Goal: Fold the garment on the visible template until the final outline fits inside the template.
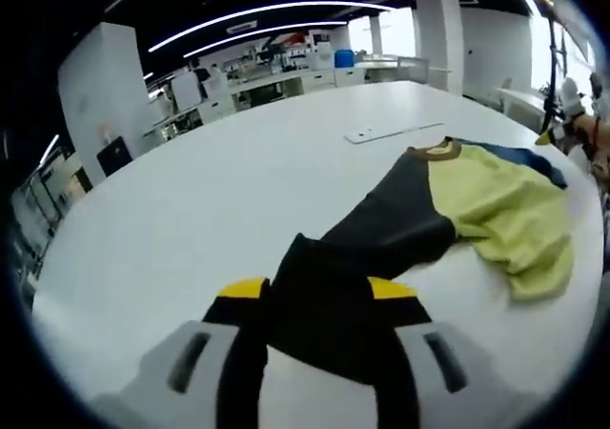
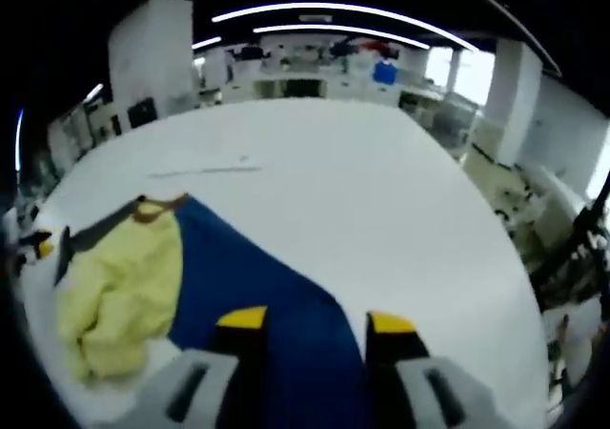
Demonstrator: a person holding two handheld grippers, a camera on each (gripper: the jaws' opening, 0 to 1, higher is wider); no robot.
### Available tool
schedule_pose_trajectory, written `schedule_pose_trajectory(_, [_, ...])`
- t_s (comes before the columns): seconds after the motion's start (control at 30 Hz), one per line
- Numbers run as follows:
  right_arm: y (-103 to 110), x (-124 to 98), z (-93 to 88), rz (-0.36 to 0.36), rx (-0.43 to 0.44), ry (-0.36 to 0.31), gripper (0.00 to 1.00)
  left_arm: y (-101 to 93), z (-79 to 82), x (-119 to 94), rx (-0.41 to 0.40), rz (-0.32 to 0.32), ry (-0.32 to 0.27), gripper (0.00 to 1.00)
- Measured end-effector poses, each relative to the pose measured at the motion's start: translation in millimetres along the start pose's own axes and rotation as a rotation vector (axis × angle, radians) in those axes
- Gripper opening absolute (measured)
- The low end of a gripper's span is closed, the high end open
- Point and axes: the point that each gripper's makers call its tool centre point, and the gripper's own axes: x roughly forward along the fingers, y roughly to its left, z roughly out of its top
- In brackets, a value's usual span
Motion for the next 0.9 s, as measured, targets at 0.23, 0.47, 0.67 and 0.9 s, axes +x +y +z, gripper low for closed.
schedule_pose_trajectory(0.23, [5,-14,-16.1,0.021,-0.009,0.022,0.53,-22.4,-4.4,-19,0.004,-0.035,-0.029,0.47])
schedule_pose_trajectory(0.47, [7,-30,-38.7,0.048,-0.011,0.06,0.56,-46.3,-5.4,-32,0.006,-0.101,-0.054,0.53])
schedule_pose_trajectory(0.67, [3,-38,-58.6,0.025,0.015,0.086,0.59,-75.8,-4.0,-40,-0.014,-0.181,-0.073,0.56])
schedule_pose_trajectory(0.9, [-1,-41,-81.8,-0.015,0.069,0.102,0.54,-103.9,2.6,-43,-0.028,-0.242,-0.088,0.56])
